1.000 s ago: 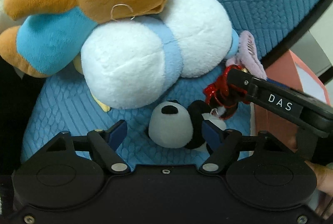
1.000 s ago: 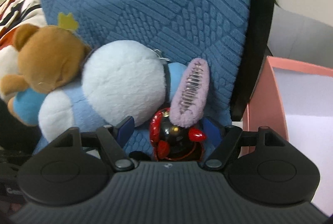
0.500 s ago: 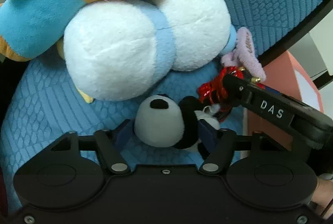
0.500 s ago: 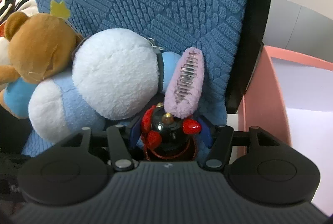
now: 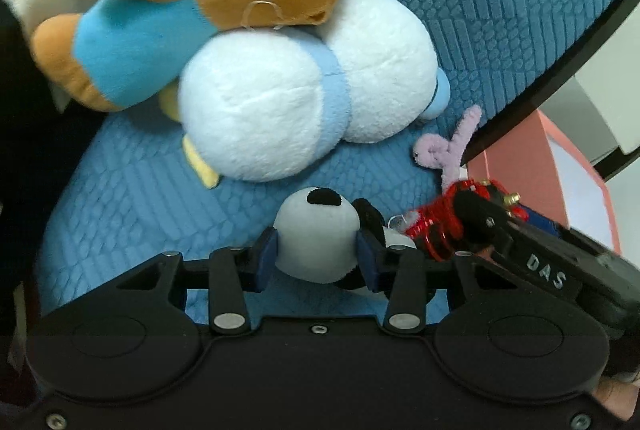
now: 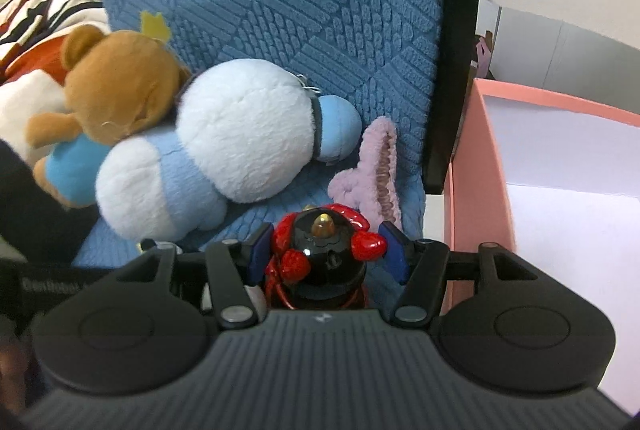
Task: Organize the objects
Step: 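Grasp the panda plush with the left tool while the right tool grasps the red figurine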
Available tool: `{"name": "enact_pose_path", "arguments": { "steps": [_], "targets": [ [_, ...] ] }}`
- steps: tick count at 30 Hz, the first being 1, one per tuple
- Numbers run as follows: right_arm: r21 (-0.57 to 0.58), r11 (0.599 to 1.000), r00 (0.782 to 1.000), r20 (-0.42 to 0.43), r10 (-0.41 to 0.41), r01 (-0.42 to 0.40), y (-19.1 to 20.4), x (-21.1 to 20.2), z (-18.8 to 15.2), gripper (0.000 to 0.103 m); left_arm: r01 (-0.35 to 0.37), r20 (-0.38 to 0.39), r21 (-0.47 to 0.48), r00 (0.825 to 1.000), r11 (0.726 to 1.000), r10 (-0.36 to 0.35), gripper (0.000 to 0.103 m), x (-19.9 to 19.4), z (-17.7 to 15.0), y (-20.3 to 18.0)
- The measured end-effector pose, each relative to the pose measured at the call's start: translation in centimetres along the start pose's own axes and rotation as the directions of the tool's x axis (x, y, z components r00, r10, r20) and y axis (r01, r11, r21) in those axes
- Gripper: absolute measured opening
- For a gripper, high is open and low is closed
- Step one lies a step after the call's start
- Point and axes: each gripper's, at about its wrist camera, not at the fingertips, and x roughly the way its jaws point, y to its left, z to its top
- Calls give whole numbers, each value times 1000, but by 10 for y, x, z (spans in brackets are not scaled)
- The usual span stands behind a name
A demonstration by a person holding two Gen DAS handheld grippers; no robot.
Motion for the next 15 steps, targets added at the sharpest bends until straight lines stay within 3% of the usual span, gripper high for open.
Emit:
{"name": "enact_pose_path", "arguments": {
  "steps": [4,10,15],
  "targets": [
    [-27,999,1000,-1,21,-21,6,-11,-8,60,-31,-17,-20,999,999,31,40,-1,-4,8],
    [-17,999,998,-50,39,-40,10,-18,-29,58,-13,-58,-45,998,999,10,42,2,-5,20],
    [-18,999,998,-55,28,-29,17,-31,-43,53,-43,-66,-16,997,999,42,47,5,-9,16]
  ]
}}
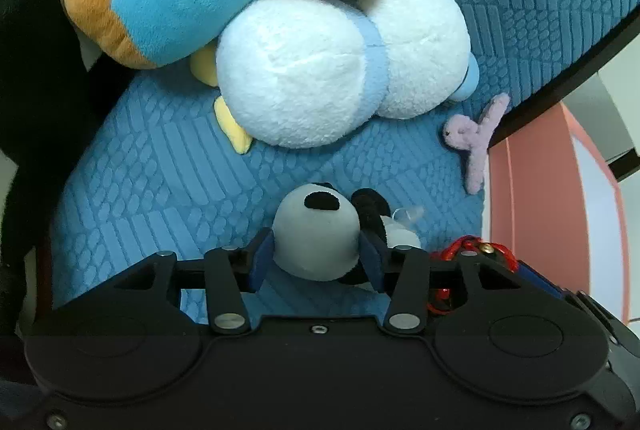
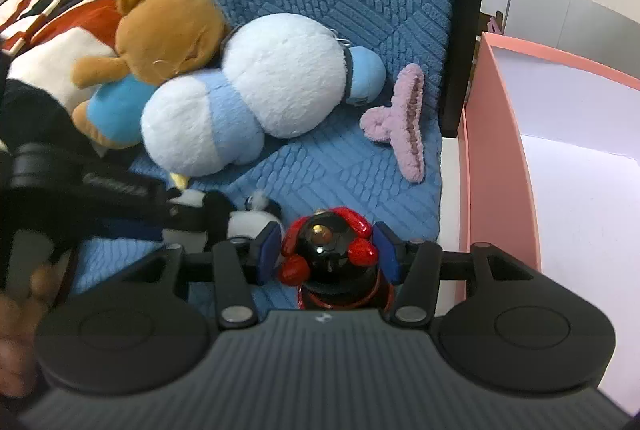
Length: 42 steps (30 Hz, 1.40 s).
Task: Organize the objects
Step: 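Grasp the panda plush with the left tool while the right tool grasps the red figurine, then carry the panda plush with the left tool while the right tool carries the red figurine to the box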
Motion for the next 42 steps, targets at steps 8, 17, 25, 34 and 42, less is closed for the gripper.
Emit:
{"name": "enact_pose_path", "arguments": {
  "steps": [8,17,25,34,42],
  "targets": [
    [25,999,999,-27,-26,27,-5,11,-7,59,-32,-13,-11,999,999,32,71,6,1,3],
    [52,999,999,-42,-1,3,-14,36,-22,61,-32,4,-24,999,999,32,73,4,6,3],
    [40,999,999,-31,27,-26,-14,32,-22,60,-65,23,0,998,998,65,75,8,6,-5],
    [28,999,999,-3,38,-38,-10,20,-19,60,-1,-20,-41,1000,999,0,66,21,1,-4],
    [33,999,1000,27,-8,7,-12,13,-19,60,-12,10,7,1000,1000,12,61,13,-2,-15]
  ]
}}
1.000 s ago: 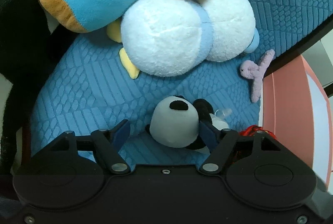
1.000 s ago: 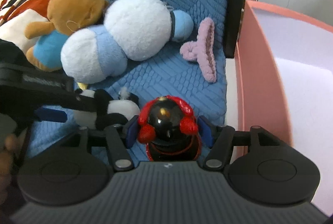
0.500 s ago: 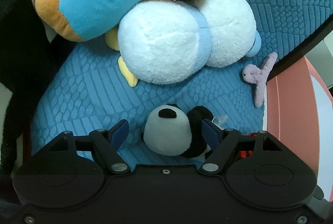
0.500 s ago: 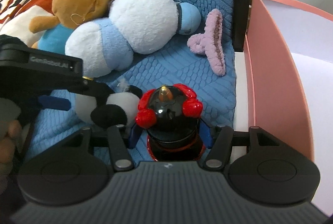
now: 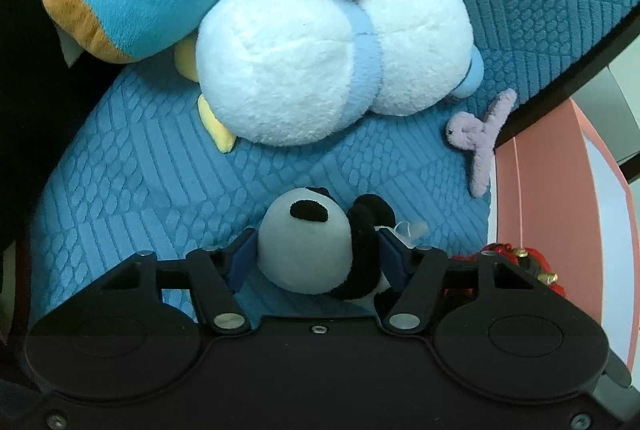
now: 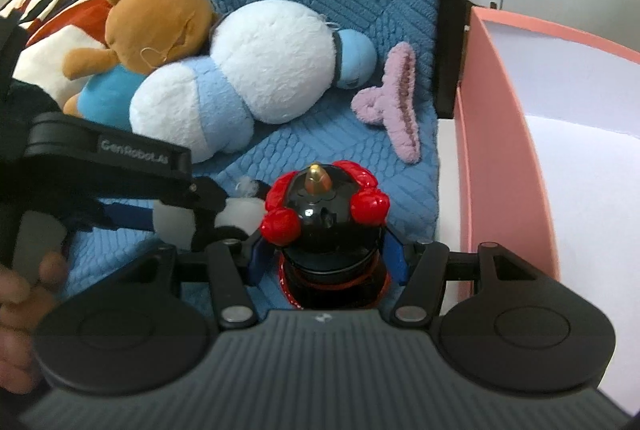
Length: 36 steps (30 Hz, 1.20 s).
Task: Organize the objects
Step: 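Carry the panda plush with the left tool while the right tool carries the red figurine to the box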
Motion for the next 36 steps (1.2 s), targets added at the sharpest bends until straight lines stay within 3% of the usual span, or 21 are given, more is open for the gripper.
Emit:
{"name": "enact_pose_path", "arguments": {
  "steps": [7,19,25,36],
  "targets": [
    [-20,1000,1000,27,-14,14,5,-16,-3,60,12,17,31,1000,999,-12,61,-15,-8,-3],
    [-63,998,1000,0,4,-4,7,-34,-12,60,23,24,101,999,995,-25,61,-33,-22,-11],
    [-66,997,1000,13,26,-25,4,-52,-1,60,52,32,100,998,994,-56,61,-53,-26,-15],
    [-42,998,998,54,42,-40,-11,-88,31,60,39,25,150,999,988,-43,61,-78,-17,-46]
  ]
}}
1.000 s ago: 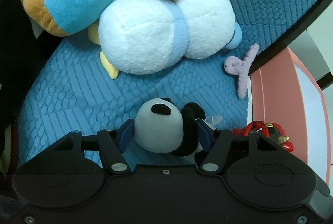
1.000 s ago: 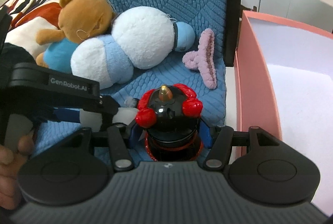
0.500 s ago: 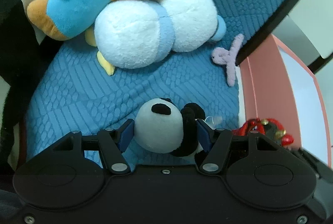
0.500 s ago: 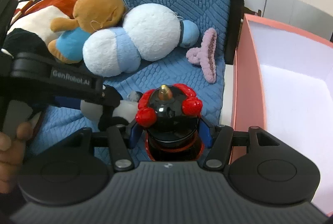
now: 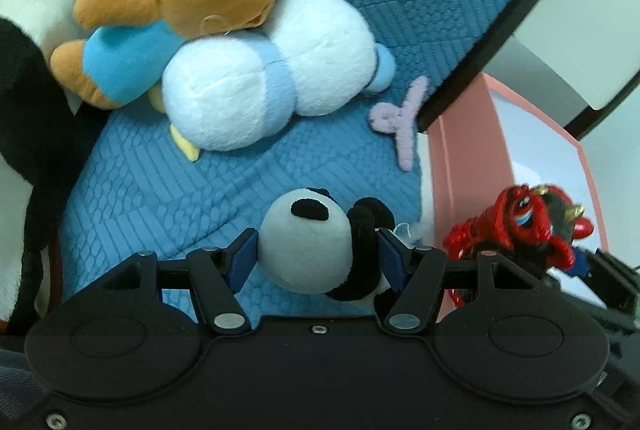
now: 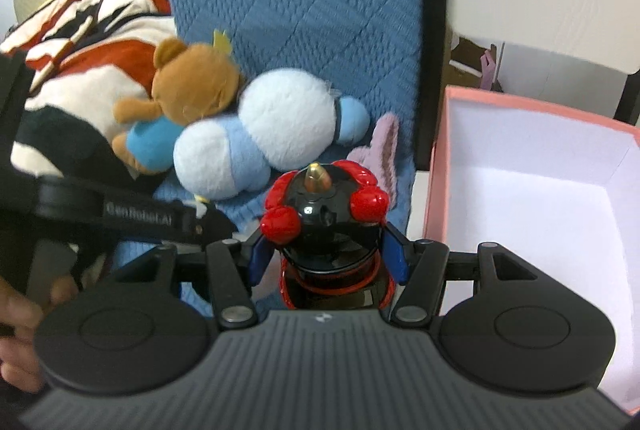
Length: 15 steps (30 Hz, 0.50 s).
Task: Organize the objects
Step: 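Carry the panda plush with the left tool while the right tool carries the red figurine to the box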
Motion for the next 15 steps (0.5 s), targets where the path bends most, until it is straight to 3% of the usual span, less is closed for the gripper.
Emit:
{"name": "enact_pose_path", "arguments": {
  "steps": [15],
  "targets": [
    [37,999,992,125,-34,30,-46,-57,53,60,94,53,95,994,991,-100,61,-51,38,-80]
  ]
}}
